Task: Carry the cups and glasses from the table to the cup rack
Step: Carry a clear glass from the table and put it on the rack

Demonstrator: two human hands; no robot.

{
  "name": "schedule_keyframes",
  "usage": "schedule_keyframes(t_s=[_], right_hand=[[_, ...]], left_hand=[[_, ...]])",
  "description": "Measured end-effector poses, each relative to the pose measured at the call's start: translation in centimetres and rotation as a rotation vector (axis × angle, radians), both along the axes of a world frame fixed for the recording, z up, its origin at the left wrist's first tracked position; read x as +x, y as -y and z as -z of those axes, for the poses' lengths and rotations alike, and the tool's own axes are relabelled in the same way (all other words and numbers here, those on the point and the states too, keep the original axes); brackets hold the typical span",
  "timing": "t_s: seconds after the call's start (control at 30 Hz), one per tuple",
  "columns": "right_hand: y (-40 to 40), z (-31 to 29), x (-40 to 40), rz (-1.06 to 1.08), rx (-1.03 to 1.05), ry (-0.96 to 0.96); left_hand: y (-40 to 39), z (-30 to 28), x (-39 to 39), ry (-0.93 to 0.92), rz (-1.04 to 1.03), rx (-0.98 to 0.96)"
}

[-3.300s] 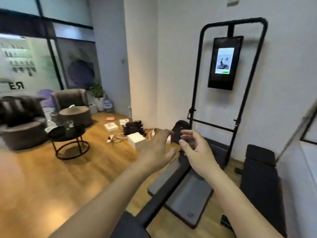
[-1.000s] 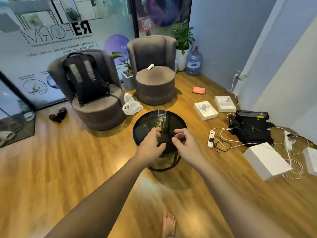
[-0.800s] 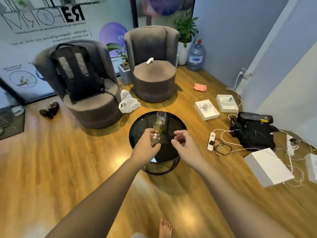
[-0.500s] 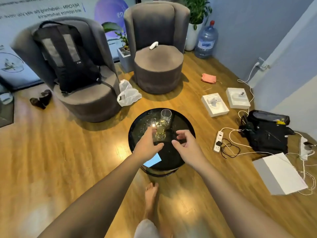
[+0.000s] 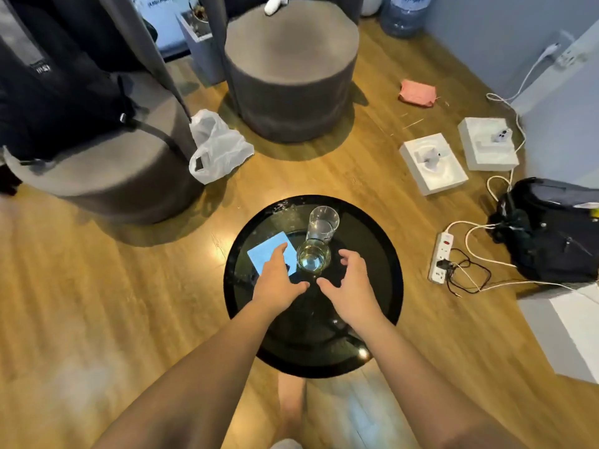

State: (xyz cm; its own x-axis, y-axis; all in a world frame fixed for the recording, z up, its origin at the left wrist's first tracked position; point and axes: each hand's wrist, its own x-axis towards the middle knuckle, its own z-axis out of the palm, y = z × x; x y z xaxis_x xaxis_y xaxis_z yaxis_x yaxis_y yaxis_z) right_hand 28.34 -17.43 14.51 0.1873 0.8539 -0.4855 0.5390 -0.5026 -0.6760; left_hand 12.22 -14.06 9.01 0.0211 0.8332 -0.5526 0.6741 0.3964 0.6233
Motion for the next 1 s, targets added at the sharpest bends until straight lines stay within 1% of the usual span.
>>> schedule_keyframes(t_s=[0.17,0.3,0.47,0.6,0.7,0.8,0.9,1.0], right_hand=[[-3.2,6.3,-0.3,-0.057,-0.075,0.069],[-4.5,9.1,-0.4,-0.150,-0.154,0.085],[-5.6,11.3,-1.0,-0.166,-0.149,0.126],[-5.5,11.4,-1.0,-0.166,-0.148,0.077],[-4.9,9.6,-0.8,-0.163,-0.148,0.027],[-4.6,6.3,-0.3,-0.164,-0.068,0.040],[-4.7,1.4,0.8,-0.135,0.028,0.094],[-4.6,-5.5,2.4,-0.039,0.121,0.032]], left_hand=[[-2.5,6.2,0.7,-0.120,0.151,0.037],[-3.7,8.6,1.6,-0.127,0.203,0.042],[-3.9,9.9,1.9,-0.031,0.155,0.079],[-3.7,9.2,1.4,0.048,0.142,0.072],[-3.1,7.4,1.0,0.172,0.119,0.018],[-2.8,4.0,1.2,0.306,0.062,0.001],[-3.1,-0.4,2.4,0.411,0.041,0.035],[-3.4,-6.6,4.5,0.504,0.013,0.122]])
